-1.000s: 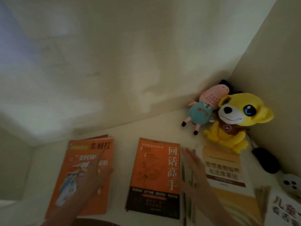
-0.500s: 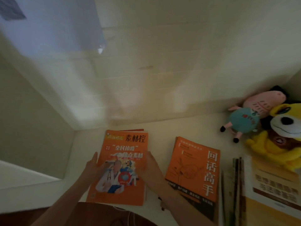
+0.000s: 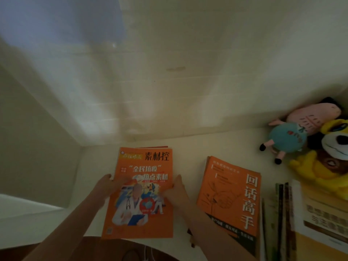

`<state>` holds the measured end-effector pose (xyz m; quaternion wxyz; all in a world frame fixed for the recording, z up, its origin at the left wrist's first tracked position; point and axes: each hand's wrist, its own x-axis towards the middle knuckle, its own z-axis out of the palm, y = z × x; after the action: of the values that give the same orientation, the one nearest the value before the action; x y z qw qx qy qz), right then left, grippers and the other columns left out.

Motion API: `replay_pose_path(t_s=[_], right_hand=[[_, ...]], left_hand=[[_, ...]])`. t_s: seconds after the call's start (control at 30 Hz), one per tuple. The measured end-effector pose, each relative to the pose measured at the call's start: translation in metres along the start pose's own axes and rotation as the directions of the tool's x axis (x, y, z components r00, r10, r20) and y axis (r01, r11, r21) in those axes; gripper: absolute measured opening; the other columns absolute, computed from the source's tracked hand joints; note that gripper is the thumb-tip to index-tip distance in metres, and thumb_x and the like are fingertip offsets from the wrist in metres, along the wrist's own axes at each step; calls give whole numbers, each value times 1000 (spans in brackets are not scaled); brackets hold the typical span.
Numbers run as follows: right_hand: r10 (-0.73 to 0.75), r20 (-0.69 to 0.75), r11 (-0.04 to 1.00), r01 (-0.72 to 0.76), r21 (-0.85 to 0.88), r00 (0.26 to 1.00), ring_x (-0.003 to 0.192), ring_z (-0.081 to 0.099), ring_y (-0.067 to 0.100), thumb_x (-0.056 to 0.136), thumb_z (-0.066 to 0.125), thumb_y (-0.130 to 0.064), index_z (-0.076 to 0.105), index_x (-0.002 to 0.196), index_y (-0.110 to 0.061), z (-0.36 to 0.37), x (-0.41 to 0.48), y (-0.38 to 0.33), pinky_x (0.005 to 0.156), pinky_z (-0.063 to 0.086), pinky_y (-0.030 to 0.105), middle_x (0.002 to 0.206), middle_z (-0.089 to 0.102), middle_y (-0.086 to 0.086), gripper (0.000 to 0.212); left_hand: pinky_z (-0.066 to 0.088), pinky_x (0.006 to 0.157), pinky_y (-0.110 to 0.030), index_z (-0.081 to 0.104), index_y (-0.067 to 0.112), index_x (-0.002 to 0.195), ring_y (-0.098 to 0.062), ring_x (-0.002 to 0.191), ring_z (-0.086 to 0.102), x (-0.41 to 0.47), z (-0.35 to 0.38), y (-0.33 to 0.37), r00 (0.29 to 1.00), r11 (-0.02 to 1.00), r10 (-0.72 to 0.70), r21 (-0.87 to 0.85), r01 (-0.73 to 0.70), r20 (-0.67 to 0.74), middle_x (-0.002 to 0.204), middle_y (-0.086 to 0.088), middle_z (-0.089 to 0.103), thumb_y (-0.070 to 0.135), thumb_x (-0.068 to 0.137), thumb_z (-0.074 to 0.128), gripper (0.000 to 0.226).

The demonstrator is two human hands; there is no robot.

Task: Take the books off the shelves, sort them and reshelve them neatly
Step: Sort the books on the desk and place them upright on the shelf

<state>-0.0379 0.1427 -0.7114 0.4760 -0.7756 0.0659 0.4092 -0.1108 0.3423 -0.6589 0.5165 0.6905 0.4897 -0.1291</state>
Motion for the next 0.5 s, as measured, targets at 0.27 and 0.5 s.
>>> replay_pose_path(t_s=[0.27, 0.5], right_hand=[[37, 31, 997, -39, 60, 999, 107, 59, 26, 29, 78, -44, 55, 104, -36, 7, 56, 35, 88, 55, 45, 123, 53, 7, 78], [-260, 163, 959, 235, 160, 952, 86, 65, 1, 79, 70, 3, 37, 128, -18, -23, -30, -15, 64, 55, 18, 110, 58, -5, 62]], left_hand=[[51, 58, -36, 43, 4, 121, -30, 77, 65, -5, 1, -3, 990, 950, 65, -310, -22, 127, 96, -14, 63, 14, 74, 79, 60], [57, 53, -36, 48, 13, 113, -31, 76, 71, -39, -12, -17, 956, 836, 282, -509, -206, 76, 106, -16, 66, 33, 42, 82, 80]])
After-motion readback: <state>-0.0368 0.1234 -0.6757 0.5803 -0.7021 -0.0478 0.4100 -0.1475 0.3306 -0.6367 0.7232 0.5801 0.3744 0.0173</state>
